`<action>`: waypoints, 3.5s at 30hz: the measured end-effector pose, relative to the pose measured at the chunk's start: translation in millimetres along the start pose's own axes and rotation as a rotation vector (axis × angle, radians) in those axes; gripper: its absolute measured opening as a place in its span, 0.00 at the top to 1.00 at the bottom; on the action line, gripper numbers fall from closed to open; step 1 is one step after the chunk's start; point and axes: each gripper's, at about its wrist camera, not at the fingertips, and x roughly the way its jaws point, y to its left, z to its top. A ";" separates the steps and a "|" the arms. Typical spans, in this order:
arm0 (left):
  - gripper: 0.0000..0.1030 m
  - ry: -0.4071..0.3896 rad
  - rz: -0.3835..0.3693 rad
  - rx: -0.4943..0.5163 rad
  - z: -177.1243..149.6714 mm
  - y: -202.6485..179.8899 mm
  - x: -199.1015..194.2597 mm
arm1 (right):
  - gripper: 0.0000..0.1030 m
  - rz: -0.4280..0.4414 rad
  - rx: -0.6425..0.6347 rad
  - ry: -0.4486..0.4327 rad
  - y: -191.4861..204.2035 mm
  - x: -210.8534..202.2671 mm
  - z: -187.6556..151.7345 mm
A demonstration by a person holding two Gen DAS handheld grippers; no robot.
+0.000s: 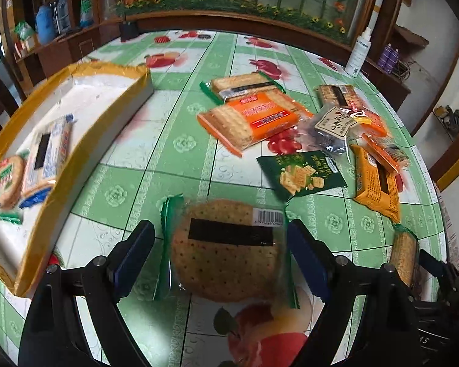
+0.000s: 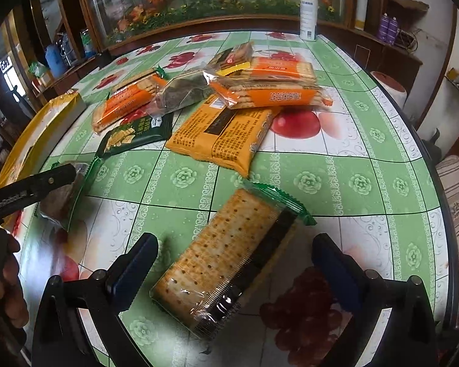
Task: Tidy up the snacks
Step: 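Lift the round cracker pack with left tool while right tool lifts the rectangular cracker pack, then lower both packs into the white tray and open both tools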
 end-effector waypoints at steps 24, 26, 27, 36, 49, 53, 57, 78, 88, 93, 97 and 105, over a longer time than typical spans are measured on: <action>0.25 -0.007 -0.024 0.072 -9.9 -0.9 16.5 | 0.36 0.064 -0.086 -0.034 4.9 -4.6 2.7; 0.25 -0.009 -0.039 0.059 -9.8 2.4 13.8 | 0.41 0.074 -0.085 -0.036 5.1 -5.4 3.1; 0.25 -0.011 -0.040 0.056 -10.0 3.5 12.4 | 0.41 0.079 -0.084 -0.034 4.9 -5.6 2.9; 0.25 -0.061 -0.055 0.018 -7.0 18.8 -7.5 | 0.49 0.133 -0.088 -0.066 11.2 -17.5 4.7; 0.25 -0.091 -0.071 -0.013 -4.5 32.1 -19.8 | 0.14 -0.055 -0.188 0.026 32.5 -0.7 -2.7; 0.25 -0.090 -0.089 -0.015 -6.0 34.3 -20.4 | 0.16 -0.063 -0.165 0.039 28.7 -4.6 -8.5; 0.25 -0.085 -0.113 -0.027 -7.9 38.4 -19.9 | 0.38 -0.009 -0.161 0.015 28.6 -12.2 -15.9; 0.24 -0.217 0.075 -0.171 3.4 148.9 -74.7 | 0.53 0.535 -0.266 -0.095 152.3 -33.1 68.0; 0.24 -0.176 0.159 -0.271 10.9 214.4 -51.6 | 0.53 0.679 -0.353 -0.069 279.9 0.3 134.6; 0.24 -0.176 0.181 -0.272 10.8 219.7 -48.1 | 0.53 0.670 -0.342 -0.031 308.3 34.7 148.9; 0.24 -0.171 0.198 -0.278 13.2 225.6 -43.6 | 0.53 0.651 -0.350 -0.012 322.8 55.1 152.4; 0.24 -0.143 0.216 -0.270 15.0 226.7 -30.4 | 0.53 0.589 -0.389 0.029 341.6 87.5 154.7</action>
